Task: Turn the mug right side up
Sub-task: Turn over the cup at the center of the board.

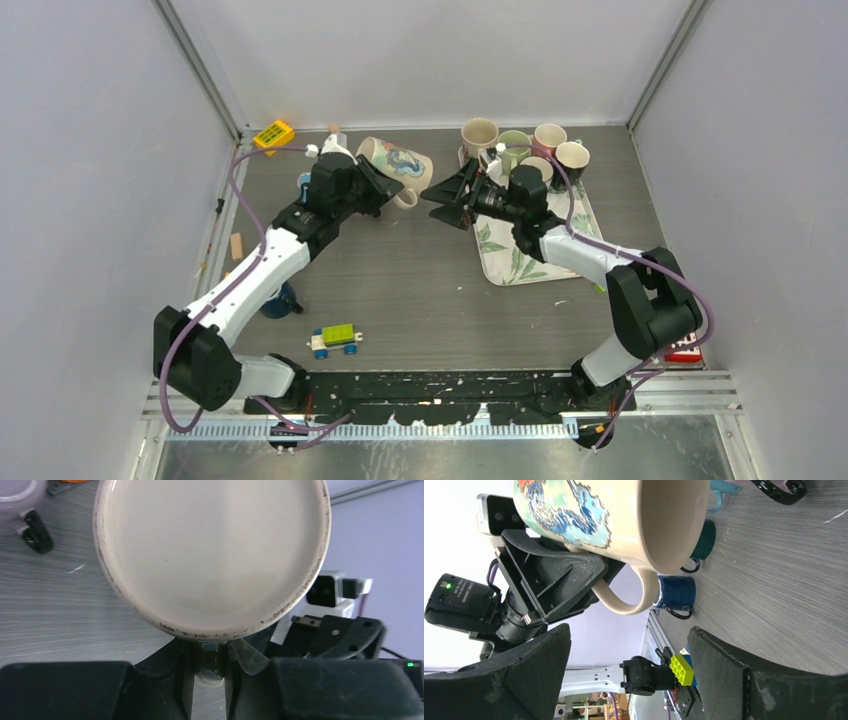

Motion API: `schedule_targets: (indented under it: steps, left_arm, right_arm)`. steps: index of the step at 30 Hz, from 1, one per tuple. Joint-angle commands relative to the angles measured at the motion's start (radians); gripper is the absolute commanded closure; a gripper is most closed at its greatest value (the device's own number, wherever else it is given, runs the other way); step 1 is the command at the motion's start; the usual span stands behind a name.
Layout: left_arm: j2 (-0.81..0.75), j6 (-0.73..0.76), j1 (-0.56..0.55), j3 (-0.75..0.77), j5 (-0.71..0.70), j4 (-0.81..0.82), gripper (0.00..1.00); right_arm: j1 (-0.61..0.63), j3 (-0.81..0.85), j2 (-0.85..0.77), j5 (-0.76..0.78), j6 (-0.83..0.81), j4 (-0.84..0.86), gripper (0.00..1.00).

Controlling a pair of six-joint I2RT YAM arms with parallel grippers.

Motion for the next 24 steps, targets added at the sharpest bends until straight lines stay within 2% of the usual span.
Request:
schedule_targets:
  steps: [1, 12, 18, 24]
  left_arm:
    - [-0.009, -0.124, 0.029, 0.023, 0.120, 0.320, 1.00]
    - [0.029, -0.333, 0.062, -0.059, 0.263, 0.537, 1.00]
    - [0.043, -0.396, 0.063, -0.097, 0.297, 0.618, 1.00]
    - [0.065, -0.457, 0.063, -0.129, 0.329, 0.704, 1.00]
  right_arm:
    - [0.011, 0.012, -0.002, -0.031, 0.049, 0.130, 0.12]
    - [0.019, 0.075, 0.093, -0.054, 0.180, 0.310, 0.29]
    - [0.023, 0.111, 0.127, -0.049, 0.228, 0.363, 0.36]
    - [0.032, 0.133, 0.158, -0.052, 0.266, 0.416, 0.47]
